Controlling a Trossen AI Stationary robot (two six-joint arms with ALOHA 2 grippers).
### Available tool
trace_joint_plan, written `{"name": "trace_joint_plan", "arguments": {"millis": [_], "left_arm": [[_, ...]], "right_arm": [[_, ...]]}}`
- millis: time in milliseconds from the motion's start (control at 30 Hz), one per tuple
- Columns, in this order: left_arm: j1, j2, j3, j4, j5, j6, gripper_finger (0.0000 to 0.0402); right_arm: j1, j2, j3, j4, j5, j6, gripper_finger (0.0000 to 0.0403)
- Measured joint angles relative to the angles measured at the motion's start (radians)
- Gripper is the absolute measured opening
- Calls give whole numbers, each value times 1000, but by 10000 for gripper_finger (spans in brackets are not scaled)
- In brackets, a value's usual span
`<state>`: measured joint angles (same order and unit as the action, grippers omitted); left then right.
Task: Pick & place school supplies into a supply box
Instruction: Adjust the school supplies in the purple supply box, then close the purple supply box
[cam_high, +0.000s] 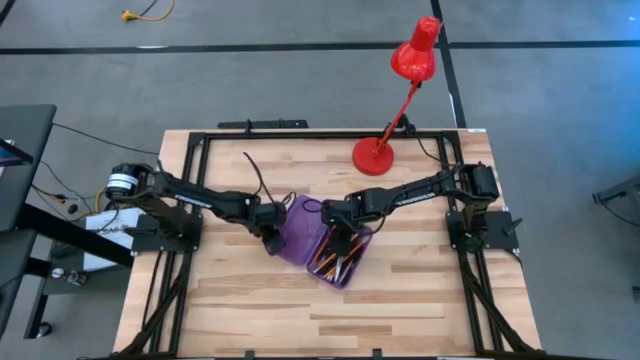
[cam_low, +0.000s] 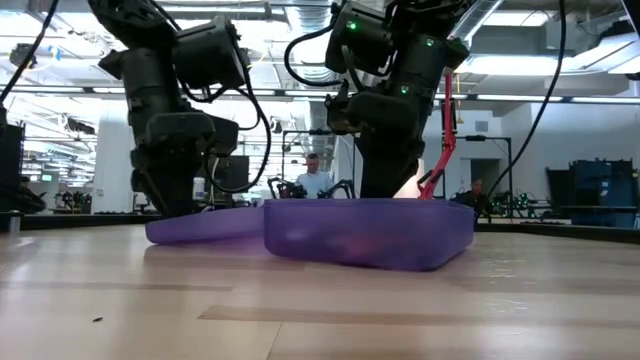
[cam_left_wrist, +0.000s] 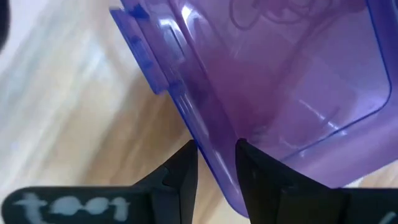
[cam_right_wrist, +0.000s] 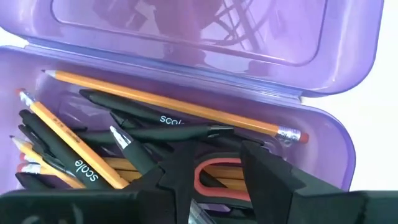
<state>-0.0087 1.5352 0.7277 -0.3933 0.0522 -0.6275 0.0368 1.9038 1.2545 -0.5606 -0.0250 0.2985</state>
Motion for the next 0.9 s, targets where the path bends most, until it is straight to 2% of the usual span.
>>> {"name": "trace_joint_plan", "arguments": {"millis": [333, 633, 900], "left_arm": [[-122, 0, 0, -14, -101, -133, 93], [-128, 0, 1, -2, -130, -148, 93], [-127, 0, 1, 22, -157, -155, 93]], "right_arm": [[4, -16, 1, 5, 0, -11, 124], [18, -36, 0, -48, 3, -11, 124], [80, -36, 0, -52, 2, 0, 124]]}}
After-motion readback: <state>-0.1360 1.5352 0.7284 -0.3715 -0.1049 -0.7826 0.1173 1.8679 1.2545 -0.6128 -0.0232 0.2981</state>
